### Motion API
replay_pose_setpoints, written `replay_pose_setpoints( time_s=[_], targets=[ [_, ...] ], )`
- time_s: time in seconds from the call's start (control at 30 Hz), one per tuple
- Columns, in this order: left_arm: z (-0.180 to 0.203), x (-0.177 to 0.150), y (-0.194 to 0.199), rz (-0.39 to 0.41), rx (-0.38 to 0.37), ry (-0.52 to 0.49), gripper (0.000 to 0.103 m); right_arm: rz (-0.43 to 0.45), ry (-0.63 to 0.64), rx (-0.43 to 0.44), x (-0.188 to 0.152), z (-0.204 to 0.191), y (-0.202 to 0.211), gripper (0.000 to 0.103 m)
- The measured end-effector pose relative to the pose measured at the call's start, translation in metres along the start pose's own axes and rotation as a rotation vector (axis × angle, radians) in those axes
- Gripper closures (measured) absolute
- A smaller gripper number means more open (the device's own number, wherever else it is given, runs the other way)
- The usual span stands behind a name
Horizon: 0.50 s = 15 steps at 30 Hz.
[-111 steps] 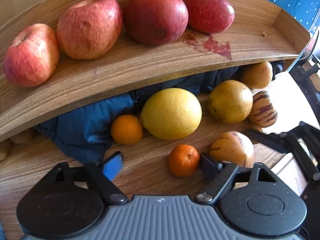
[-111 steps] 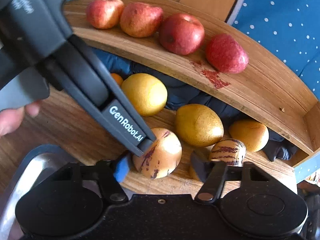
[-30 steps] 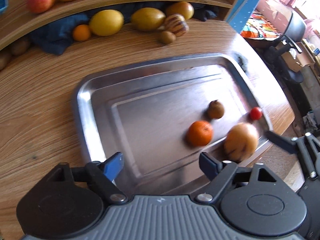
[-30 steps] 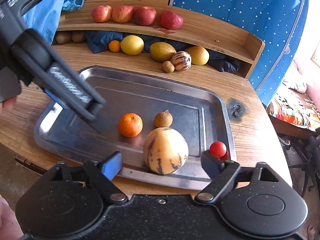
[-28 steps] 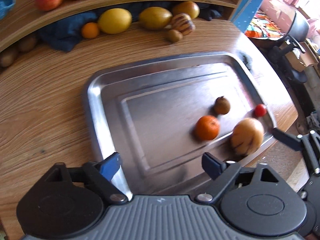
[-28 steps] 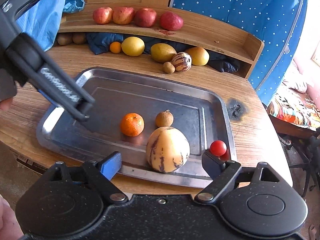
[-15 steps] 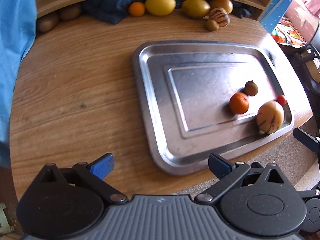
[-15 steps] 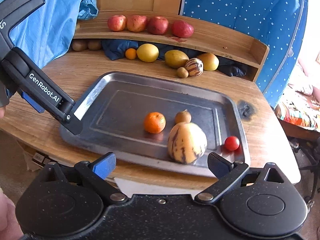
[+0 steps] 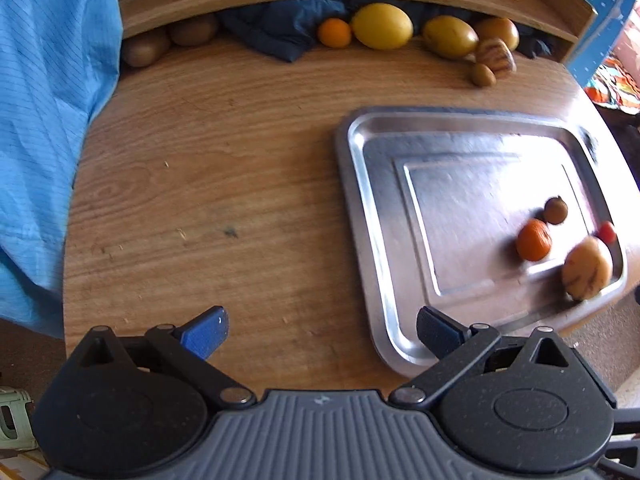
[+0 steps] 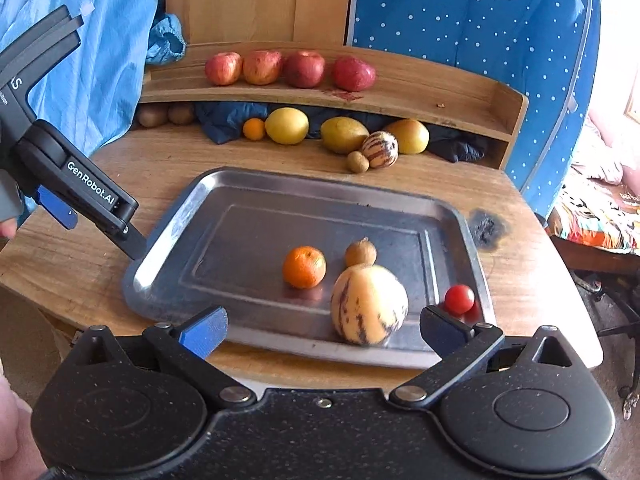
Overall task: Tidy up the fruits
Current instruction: 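Move both tools back toward the fruit row under the shelf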
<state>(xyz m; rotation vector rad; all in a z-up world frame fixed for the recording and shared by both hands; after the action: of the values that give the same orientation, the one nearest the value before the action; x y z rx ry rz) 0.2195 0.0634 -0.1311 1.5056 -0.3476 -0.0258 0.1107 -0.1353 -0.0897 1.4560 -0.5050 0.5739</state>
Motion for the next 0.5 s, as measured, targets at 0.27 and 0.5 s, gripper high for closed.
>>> replay_pose_setpoints(
  time_s=[0.27, 0.5],
  targets=[
    [-0.010, 0.031, 0.002, 0.050, 0.001, 0.045, 0.001, 0.014, 0.033, 0.000, 0.033, 0.003, -0.020, 0.001],
    [-0.016, 0.068, 0.002, 0.092, -0.020, 0.037, 0.001, 0.034, 0.069, 0.006, 0.068, 0.003, -0.044, 0.001]
  ],
)
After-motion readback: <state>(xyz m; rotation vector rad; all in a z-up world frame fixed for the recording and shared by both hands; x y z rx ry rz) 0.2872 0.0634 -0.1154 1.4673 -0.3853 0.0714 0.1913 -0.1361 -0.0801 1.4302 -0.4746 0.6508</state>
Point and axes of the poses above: each gripper's, at about its wrist camera, not at the fingertips, and y roughly against the way its jaws point, z to its right, x to its top, the point moved 6 cm from there along -y, roughly the way its jaws point, and after that the axes turned 4 degrees about -z, right-handed, at the moved point
